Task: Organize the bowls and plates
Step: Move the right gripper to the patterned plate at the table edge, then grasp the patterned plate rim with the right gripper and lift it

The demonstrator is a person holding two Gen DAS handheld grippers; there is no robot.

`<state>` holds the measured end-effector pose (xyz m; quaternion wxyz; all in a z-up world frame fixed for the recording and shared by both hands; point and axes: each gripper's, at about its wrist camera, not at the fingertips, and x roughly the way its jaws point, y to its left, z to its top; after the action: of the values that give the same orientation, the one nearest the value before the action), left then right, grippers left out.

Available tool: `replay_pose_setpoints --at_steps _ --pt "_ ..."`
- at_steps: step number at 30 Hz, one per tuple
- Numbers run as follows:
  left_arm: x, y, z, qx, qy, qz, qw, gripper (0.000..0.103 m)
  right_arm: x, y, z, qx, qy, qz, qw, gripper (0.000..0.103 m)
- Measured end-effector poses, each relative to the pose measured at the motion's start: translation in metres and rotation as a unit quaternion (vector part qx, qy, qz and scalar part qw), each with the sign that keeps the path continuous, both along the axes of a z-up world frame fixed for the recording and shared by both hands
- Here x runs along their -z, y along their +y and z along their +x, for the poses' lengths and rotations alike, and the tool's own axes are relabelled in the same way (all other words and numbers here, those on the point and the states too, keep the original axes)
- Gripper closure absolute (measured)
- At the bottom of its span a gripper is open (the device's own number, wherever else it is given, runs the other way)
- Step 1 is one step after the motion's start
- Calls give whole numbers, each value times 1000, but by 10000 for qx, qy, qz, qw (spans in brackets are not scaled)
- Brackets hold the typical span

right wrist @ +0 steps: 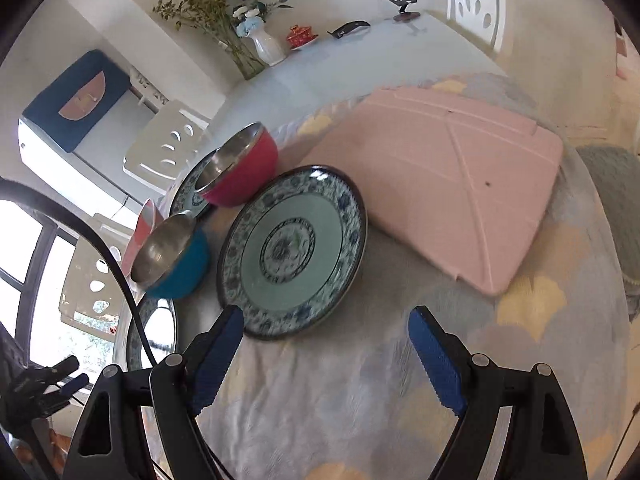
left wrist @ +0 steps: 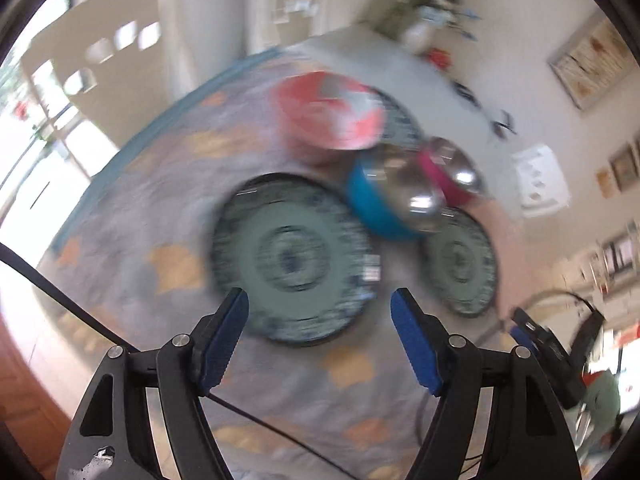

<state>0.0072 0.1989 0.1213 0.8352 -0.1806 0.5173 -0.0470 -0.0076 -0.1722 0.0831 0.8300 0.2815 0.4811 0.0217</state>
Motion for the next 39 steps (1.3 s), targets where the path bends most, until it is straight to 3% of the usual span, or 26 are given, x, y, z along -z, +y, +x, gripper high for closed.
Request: replay_pose_setpoints --at_steps 5,8,10,12,13,19,27,29,30,39 --pt "26 -96 40 1036 -14 -282 9942 31 18 -10 18 -95 105 208 9997 28" --pt "46 -133 61 1161 -6 -407 9924 31 31 -15 21 -139 286 366 9988 28" --pt "59 -148 69 1142 112 -231 9931 31 38 -20 20 -151 296 627 9975 28" --pt "73 -156 76 1093 321 -239 9932 31 45 -25 20 -120 308 912 9953 29" --pt "78 -158 78 1073 412 -252 9931 31 48 -27 21 -116 315 995 9945 36" --pt "103 -163 84 975 654 -221 9928 31 52 -28 32 -338 205 1078 9934 50" --pt "106 -174 89 967 359 -190 9945 31 54 -9 49 -476 -93 662 9966 54" --pt "106 -178 90 1083 333 -291 9931 33 53 -2 51 -536 -146 519 9971 83" --pt "105 -182 89 1192 335 -444 9913 37 54 3 51 -556 -85 342 9978 87" --pt "96 -186 62 1628 448 -755 9827 37 33 3 15 -465 -234 225 9984 88"
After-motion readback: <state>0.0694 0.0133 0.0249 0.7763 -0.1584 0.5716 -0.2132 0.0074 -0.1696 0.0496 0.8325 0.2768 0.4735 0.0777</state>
